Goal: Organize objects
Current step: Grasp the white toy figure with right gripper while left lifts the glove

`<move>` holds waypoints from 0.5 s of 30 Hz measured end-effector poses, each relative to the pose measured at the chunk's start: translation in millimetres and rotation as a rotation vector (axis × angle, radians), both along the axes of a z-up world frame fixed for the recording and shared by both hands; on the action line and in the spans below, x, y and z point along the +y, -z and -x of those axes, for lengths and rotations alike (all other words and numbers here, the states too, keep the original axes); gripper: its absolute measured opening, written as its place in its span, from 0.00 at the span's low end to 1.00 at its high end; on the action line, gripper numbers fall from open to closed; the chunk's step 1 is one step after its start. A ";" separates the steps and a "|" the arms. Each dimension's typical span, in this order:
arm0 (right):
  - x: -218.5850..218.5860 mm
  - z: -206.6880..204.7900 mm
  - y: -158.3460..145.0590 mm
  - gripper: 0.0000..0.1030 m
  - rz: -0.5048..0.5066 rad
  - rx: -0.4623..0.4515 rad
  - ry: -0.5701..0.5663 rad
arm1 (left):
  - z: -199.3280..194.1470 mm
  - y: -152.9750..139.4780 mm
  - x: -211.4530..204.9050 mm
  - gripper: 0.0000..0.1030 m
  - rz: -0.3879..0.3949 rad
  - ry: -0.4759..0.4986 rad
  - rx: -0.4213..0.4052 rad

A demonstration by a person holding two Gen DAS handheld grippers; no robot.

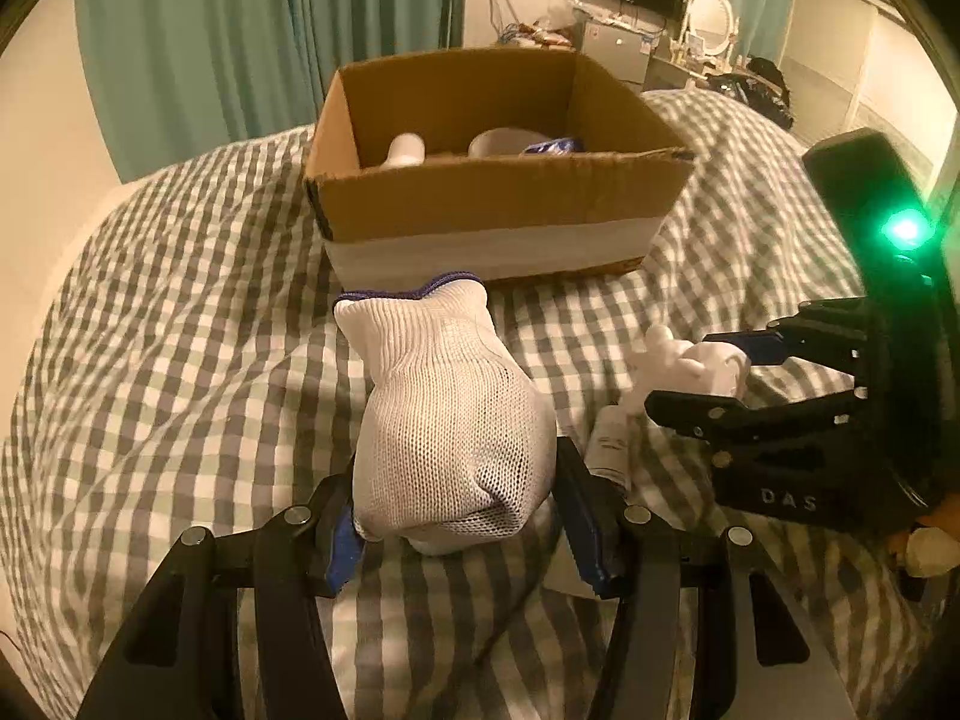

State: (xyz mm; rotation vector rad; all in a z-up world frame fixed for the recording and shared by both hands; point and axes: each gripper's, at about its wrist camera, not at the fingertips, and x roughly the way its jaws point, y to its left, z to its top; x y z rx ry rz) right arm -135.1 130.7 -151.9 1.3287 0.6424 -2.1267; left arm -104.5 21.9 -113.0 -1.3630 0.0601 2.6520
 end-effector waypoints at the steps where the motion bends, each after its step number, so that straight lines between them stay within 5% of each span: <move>1: 2.4 -6.7 -6.7 0.50 -0.002 0.015 -0.011 | -3.2 -4.2 1.2 0.55 0.006 0.000 0.011; 15: 18.3 -66.4 -95.3 0.50 0.053 0.148 -0.032 | -46.7 -67.4 0.6 0.55 -0.011 -0.009 0.135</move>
